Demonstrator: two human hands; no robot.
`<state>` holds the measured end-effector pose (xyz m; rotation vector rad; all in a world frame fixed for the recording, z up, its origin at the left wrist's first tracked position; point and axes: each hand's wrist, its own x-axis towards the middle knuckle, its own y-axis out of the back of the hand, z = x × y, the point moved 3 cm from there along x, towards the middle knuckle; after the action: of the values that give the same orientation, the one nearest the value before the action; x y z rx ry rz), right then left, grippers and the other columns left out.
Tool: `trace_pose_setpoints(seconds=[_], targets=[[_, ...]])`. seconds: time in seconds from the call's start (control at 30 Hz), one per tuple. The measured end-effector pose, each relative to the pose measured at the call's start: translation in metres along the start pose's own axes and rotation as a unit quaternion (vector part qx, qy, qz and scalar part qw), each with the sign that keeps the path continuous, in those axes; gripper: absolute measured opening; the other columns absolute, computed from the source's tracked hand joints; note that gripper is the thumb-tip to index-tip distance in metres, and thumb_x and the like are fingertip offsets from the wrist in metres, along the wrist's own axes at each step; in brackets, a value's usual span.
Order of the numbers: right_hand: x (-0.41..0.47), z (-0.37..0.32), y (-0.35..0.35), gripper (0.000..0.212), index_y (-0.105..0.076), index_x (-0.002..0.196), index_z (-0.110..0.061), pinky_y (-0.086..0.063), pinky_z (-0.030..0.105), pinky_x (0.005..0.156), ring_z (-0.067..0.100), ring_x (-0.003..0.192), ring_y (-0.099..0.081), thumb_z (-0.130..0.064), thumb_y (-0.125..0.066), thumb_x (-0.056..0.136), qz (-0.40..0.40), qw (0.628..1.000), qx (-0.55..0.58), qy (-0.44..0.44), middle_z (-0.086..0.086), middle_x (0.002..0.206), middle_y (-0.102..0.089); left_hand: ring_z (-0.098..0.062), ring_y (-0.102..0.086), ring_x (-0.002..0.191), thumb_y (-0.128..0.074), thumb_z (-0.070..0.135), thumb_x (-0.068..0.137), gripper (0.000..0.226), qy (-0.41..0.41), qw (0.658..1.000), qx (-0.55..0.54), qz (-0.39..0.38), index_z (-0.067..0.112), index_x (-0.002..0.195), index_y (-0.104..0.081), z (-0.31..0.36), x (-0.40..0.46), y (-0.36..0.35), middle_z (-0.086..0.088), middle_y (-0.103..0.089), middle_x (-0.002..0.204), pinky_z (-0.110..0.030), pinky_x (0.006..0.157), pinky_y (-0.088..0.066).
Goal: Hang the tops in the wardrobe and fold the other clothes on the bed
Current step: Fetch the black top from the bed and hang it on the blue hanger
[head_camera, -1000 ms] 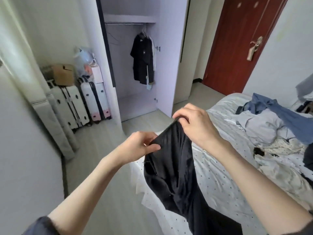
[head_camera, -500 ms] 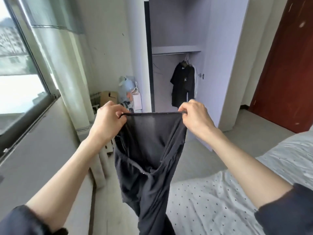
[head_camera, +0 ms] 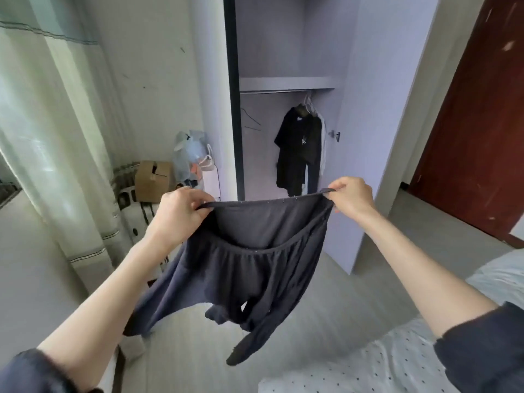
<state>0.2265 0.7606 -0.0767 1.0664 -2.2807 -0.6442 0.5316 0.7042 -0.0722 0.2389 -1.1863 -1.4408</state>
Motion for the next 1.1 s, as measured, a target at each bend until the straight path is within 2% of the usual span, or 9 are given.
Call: trace_pose_setpoints(seconds=[0.13, 0.23, 0.33, 0.47, 0.57, 0.67, 0.8, 0.93, 1.1], targets=[[0.068, 0.009, -0.03, 0.012, -0.058, 0.076, -0.011, -0.056, 0.033, 0.068, 0.029, 0.076, -0.067, -0.013, -0.06, 0.087, 0.045, 0.992, 0.095, -0.07, 0.008, 0.086, -0.065, 0.002, -0.052, 0.063, -0.065, 0.015, 0.085, 0.02, 0.005, 0.993, -0.103, -0.054, 0.027, 0.069, -0.064, -0.016, 0.062, -0.059, 0.019, -0.059, 0.066, -0.015, 0.065, -0.034], [0.12, 0.021, -0.056, 0.01, -0.06, 0.078, -0.01, -0.052, 0.026, 0.054, 0.024, 0.073, -0.062, -0.008, -0.057, 0.087, 0.07, 0.982, 0.127, -0.123, 0.002, 0.078, -0.058, -0.006, -0.051, 0.057, -0.064, 0.015, 0.085, 0.022, 0.017, 0.98, -0.168, -0.107, 0.024, 0.066, -0.062, -0.034, 0.1, -0.104, 0.012, -0.057, 0.058, -0.02, 0.06, -0.039], [0.171, 0.032, -0.084, 0.011, -0.06, 0.081, -0.006, -0.056, 0.038, 0.069, 0.023, 0.071, -0.05, -0.006, -0.05, 0.086, 0.099, 0.976, 0.107, -0.163, 0.008, 0.076, -0.05, -0.012, -0.047, 0.058, -0.062, 0.016, 0.087, 0.017, -0.001, 0.97, -0.169, -0.173, 0.014, 0.069, -0.061, -0.048, 0.144, -0.149, 0.004, -0.053, 0.059, -0.019, 0.057, -0.038], [0.22, 0.035, -0.101, 0.018, -0.042, 0.069, -0.013, -0.027, 0.028, 0.051, 0.021, 0.061, -0.033, -0.009, -0.045, 0.086, 0.135, 0.976, 0.025, -0.17, 0.003, 0.06, -0.034, -0.012, -0.049, 0.059, -0.056, 0.017, 0.09, 0.018, -0.045, 0.955, -0.171, -0.238, 0.015, 0.073, -0.057, -0.043, 0.196, -0.191, 0.007, -0.05, 0.06, -0.014, 0.053, -0.038], [0.247, 0.045, -0.095, 0.033, -0.035, 0.056, -0.013, -0.024, 0.031, 0.051, 0.022, 0.063, -0.038, -0.011, -0.047, 0.086, 0.168, 0.969, -0.018, -0.179, 0.002, 0.055, -0.035, -0.006, -0.051, 0.058, -0.056, 0.018, 0.091, 0.025, -0.076, 0.944, -0.183, -0.264, 0.026, 0.068, -0.052, -0.028, 0.229, -0.213, 0.011, -0.052, 0.063, -0.006, 0.047, -0.038], [0.261, 0.064, -0.085, 0.033, -0.049, 0.052, -0.013, -0.032, 0.029, 0.06, 0.022, 0.071, -0.045, -0.01, -0.05, 0.085, 0.185, 0.962, -0.025, -0.198, 0.001, 0.058, -0.044, -0.008, -0.055, 0.065, -0.056, 0.016, 0.089, 0.016, -0.075, 0.935, -0.194, -0.288, 0.02, 0.074, -0.057, -0.021, 0.248, -0.233, 0.005, -0.058, 0.07, -0.008, 0.053, -0.043], [0.281, 0.092, -0.08, 0.021, -0.067, 0.086, 0.008, -0.038, 0.028, 0.065, 0.021, 0.07, -0.048, -0.007, -0.052, 0.083, 0.198, 0.957, -0.013, -0.213, 0.012, 0.071, -0.055, -0.012, -0.057, 0.069, -0.055, 0.017, 0.086, 0.009, -0.023, 0.923, -0.219, -0.314, 0.014, 0.08, -0.061, -0.017, 0.27, -0.266, 0.002, -0.061, 0.074, -0.021, 0.061, -0.046], [0.31, 0.112, -0.08, 0.019, -0.066, 0.082, 0.01, -0.044, 0.033, 0.063, 0.035, 0.073, -0.056, -0.003, -0.051, 0.082, 0.221, 0.957, -0.049, -0.182, 0.027, 0.08, -0.063, -0.01, -0.053, 0.065, -0.054, 0.017, 0.086, 0.012, 0.019, 0.925, -0.235, -0.298, 0.01, 0.081, -0.062, -0.011, 0.301, -0.296, 0.002, -0.059, 0.071, -0.018, 0.056, -0.041], [0.383, 0.156, -0.087, 0.018, -0.073, 0.082, -0.007, -0.046, 0.028, 0.072, 0.027, 0.083, -0.063, -0.001, -0.056, 0.08, 0.186, 0.97, -0.078, -0.133, 0.013, 0.083, -0.071, -0.018, -0.058, 0.086, -0.053, 0.013, 0.083, 0.014, 0.057, 0.972, -0.172, -0.148, 0.021, 0.087, -0.064, -0.011, 0.378, -0.346, 0.003, -0.064, 0.091, -0.027, 0.073, -0.043]])
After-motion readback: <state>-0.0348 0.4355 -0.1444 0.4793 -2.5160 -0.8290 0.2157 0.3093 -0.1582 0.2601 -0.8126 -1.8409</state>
